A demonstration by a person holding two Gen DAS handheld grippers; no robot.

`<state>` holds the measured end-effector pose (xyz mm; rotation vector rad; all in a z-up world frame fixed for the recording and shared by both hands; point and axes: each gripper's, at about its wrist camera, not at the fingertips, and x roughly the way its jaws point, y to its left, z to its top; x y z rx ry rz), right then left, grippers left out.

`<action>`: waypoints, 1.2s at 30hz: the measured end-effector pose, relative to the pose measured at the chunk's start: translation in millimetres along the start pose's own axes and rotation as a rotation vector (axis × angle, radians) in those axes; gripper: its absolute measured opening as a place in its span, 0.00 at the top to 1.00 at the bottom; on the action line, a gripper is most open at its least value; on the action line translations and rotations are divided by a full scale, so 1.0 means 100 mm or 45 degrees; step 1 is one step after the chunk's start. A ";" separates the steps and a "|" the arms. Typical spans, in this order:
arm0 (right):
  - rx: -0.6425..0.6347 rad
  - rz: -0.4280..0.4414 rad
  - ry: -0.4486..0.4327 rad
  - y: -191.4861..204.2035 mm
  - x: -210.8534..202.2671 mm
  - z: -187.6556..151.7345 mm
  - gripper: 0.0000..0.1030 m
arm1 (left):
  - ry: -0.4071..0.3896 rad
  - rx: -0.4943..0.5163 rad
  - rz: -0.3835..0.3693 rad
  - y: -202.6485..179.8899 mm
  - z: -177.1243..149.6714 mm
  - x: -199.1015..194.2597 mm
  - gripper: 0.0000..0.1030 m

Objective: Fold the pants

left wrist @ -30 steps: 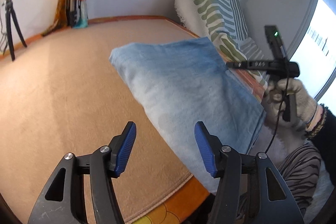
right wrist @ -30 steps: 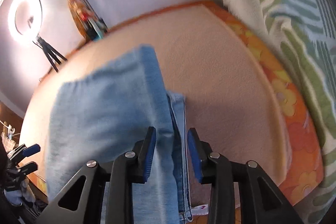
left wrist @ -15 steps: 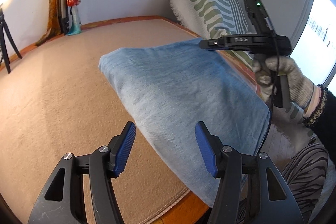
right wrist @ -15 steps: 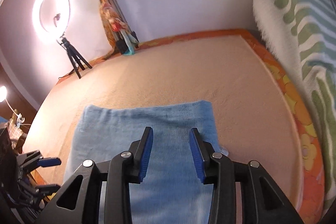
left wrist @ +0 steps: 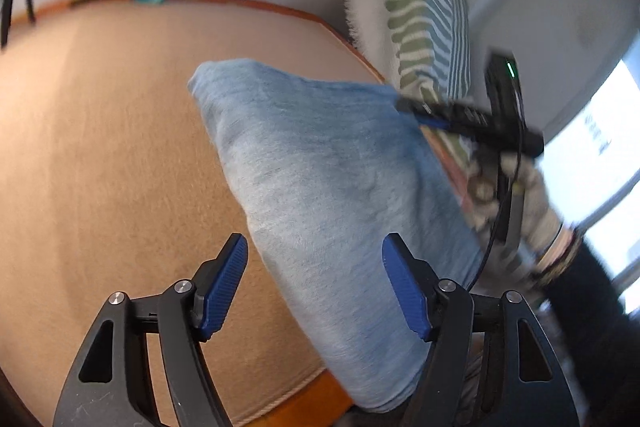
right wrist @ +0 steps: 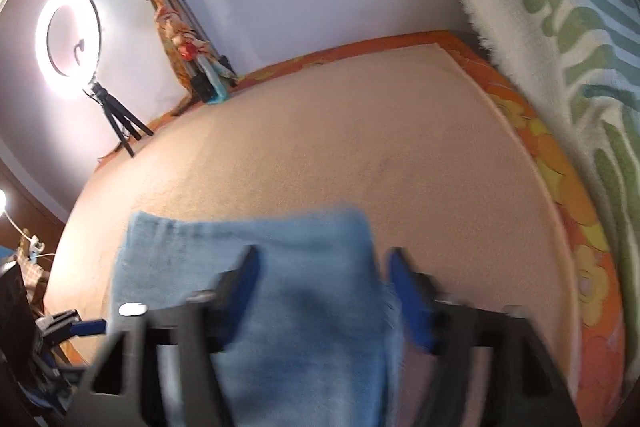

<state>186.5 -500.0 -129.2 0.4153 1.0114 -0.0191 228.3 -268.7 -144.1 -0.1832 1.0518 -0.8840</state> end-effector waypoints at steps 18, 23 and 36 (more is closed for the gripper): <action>0.173 0.491 0.092 -0.54 -0.12 -0.74 0.20 | 0.108 -0.210 -0.121 0.09 -0.03 0.39 0.32; 0.167 0.631 0.105 -0.50 -0.05 -0.78 0.26 | 0.094 -0.203 -0.146 0.07 0.02 0.47 0.32; 0.069 0.525 0.037 -0.15 -0.13 -0.77 0.74 | 0.078 -0.127 -0.102 -0.07 0.12 0.50 0.65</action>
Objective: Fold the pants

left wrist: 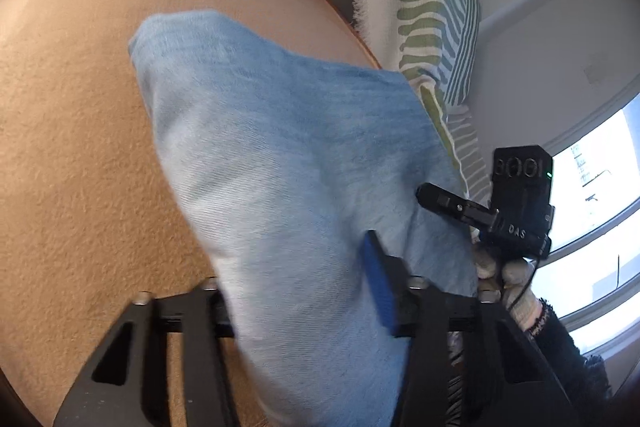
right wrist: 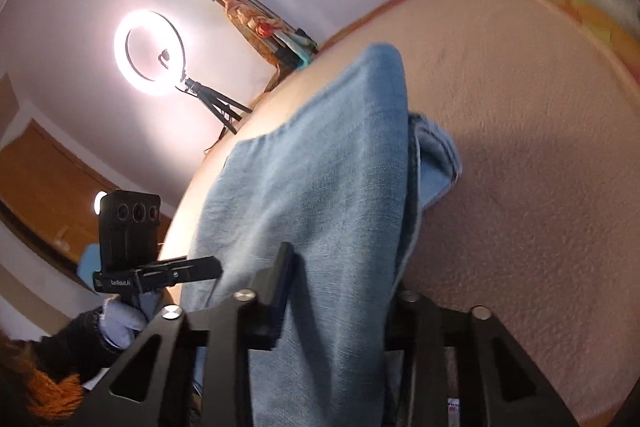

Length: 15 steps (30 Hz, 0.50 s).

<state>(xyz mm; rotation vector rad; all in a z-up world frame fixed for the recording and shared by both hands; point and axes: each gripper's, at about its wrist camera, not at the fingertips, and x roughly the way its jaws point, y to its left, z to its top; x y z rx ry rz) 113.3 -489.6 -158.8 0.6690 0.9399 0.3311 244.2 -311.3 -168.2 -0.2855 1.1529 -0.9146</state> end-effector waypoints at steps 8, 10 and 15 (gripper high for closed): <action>-0.226 -0.181 -0.020 0.64 -0.20 0.11 0.80 | -0.065 0.081 -0.019 -0.14 0.01 -0.27 0.76; -0.269 -0.209 -0.029 0.79 -0.24 0.15 0.80 | -0.077 0.103 -0.025 -0.19 0.06 -0.35 0.77; -0.324 -0.231 -0.071 1.02 -0.35 0.30 0.80 | -0.111 0.124 -0.033 -0.27 0.28 -0.56 0.77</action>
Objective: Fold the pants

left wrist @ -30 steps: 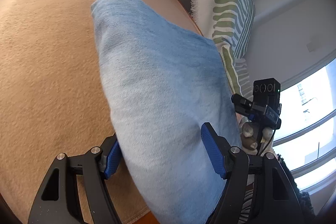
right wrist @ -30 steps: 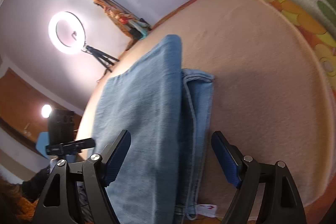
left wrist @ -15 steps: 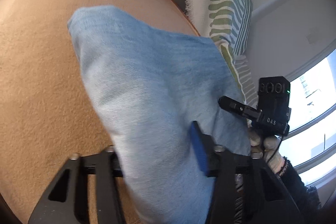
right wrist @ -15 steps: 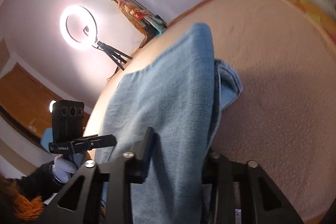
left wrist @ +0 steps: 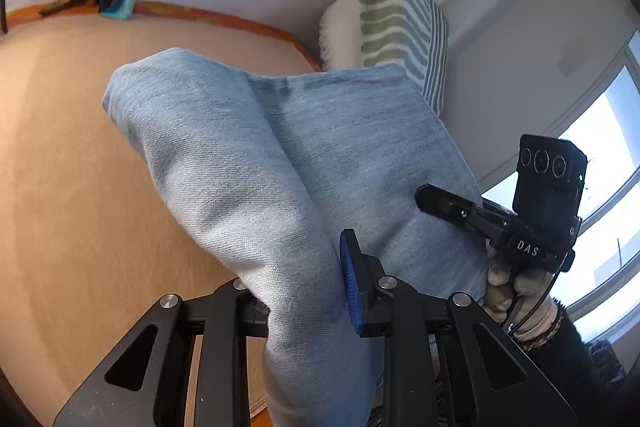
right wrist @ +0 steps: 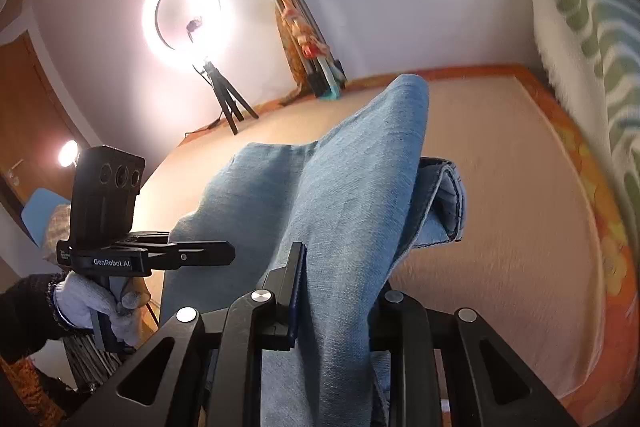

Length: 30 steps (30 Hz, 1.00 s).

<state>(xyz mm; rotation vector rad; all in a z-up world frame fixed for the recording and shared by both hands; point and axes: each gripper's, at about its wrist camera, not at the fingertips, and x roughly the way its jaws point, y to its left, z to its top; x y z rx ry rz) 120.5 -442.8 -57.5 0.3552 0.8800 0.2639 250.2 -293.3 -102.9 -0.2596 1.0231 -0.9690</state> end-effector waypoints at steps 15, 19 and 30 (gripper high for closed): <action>-0.105 -0.087 -0.126 -0.08 0.40 1.40 0.80 | -0.140 0.132 0.108 0.04 1.24 0.01 0.77; -0.107 -0.110 -0.127 -0.28 0.73 1.73 0.80 | -0.157 0.125 0.132 0.24 1.55 0.21 0.77; -0.134 -0.172 -0.078 -0.83 1.55 2.30 0.80 | -0.166 0.072 0.151 0.83 2.10 0.82 0.78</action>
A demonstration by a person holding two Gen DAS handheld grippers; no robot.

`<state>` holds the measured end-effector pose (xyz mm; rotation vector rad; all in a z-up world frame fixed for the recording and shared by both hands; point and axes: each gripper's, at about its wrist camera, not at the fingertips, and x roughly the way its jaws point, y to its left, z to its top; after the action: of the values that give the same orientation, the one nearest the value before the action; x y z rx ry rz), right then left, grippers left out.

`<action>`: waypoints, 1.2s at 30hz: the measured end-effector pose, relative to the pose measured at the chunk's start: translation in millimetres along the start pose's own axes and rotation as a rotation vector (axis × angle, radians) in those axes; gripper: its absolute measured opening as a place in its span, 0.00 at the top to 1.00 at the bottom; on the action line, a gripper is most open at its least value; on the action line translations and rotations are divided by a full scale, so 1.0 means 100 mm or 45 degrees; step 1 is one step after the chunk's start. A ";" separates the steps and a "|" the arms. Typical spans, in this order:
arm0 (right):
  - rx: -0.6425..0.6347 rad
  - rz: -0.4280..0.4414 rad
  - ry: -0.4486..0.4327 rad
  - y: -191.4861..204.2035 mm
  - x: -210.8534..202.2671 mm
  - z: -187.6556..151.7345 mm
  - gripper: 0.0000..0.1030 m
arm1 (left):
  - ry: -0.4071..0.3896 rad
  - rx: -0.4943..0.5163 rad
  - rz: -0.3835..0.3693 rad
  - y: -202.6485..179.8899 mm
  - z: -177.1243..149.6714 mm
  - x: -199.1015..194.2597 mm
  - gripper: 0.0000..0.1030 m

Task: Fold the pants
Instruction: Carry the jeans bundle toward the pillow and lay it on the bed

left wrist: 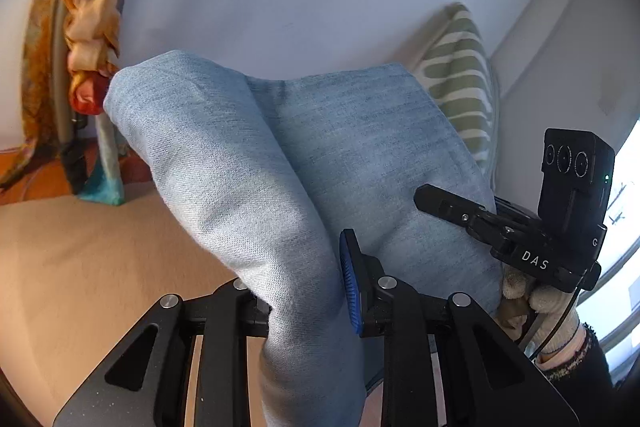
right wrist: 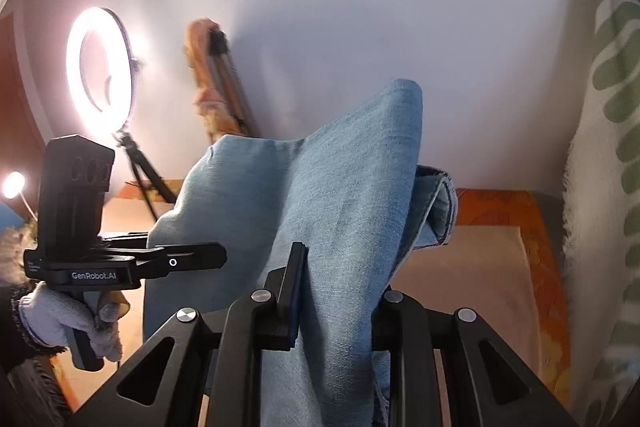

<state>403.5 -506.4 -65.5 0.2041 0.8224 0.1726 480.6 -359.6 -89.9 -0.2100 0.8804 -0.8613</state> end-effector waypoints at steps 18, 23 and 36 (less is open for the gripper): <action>0.078 -0.273 0.202 -0.56 0.95 -0.07 0.61 | 0.082 0.116 0.285 0.19 -0.06 0.58 0.67; 0.131 -0.378 0.211 -0.62 0.83 -0.10 0.51 | 0.075 0.137 0.337 0.16 -0.05 0.42 0.57; 0.119 -0.389 0.123 -0.21 0.34 -0.04 0.39 | -0.037 0.264 0.349 -0.11 -0.07 -0.27 0.49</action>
<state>425.4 -517.9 -97.3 0.1563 0.9479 -0.1445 460.1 -345.8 -73.7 0.0782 0.7659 -0.6853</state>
